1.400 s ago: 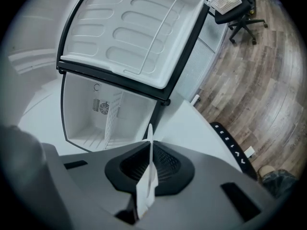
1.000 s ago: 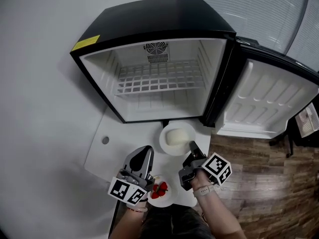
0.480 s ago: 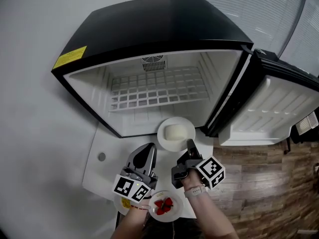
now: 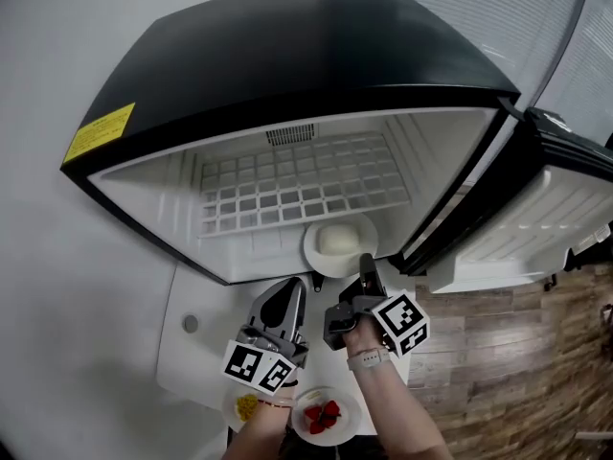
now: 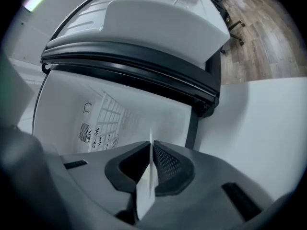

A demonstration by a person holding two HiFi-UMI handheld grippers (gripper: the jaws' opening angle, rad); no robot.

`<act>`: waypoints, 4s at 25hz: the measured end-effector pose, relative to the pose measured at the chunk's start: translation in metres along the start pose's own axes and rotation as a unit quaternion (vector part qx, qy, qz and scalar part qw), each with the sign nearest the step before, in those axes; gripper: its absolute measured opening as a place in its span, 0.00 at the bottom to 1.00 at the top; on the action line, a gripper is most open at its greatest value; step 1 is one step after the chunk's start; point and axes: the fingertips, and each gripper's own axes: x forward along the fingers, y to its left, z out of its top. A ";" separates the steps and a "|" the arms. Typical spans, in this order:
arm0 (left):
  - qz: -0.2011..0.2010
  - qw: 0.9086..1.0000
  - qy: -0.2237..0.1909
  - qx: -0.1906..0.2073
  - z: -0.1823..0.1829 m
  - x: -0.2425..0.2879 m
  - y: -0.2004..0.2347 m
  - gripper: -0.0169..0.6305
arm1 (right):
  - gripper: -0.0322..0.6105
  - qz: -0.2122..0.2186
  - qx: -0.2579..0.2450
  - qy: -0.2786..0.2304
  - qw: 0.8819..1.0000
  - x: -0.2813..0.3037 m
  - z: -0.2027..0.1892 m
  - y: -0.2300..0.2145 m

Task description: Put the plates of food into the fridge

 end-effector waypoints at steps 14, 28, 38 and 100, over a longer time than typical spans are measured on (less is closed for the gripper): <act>-0.004 1.000 0.001 -0.008 -0.016 0.022 0.017 0.04 | 0.08 -0.022 -0.036 -0.055 0.998 0.037 0.020 -0.015; -0.005 1.000 -0.010 -0.024 -0.012 0.016 0.026 0.04 | 0.09 -0.095 -0.261 -0.030 0.960 0.062 0.035 -0.013; -0.008 0.999 -0.012 -0.032 -0.012 0.014 0.030 0.04 | 0.15 -0.163 -0.461 0.031 0.872 0.068 0.030 -0.022; -0.004 0.998 -0.022 0.052 0.021 -0.205 -0.125 0.04 | 0.07 0.069 -0.561 0.203 0.800 -0.336 -0.099 -0.025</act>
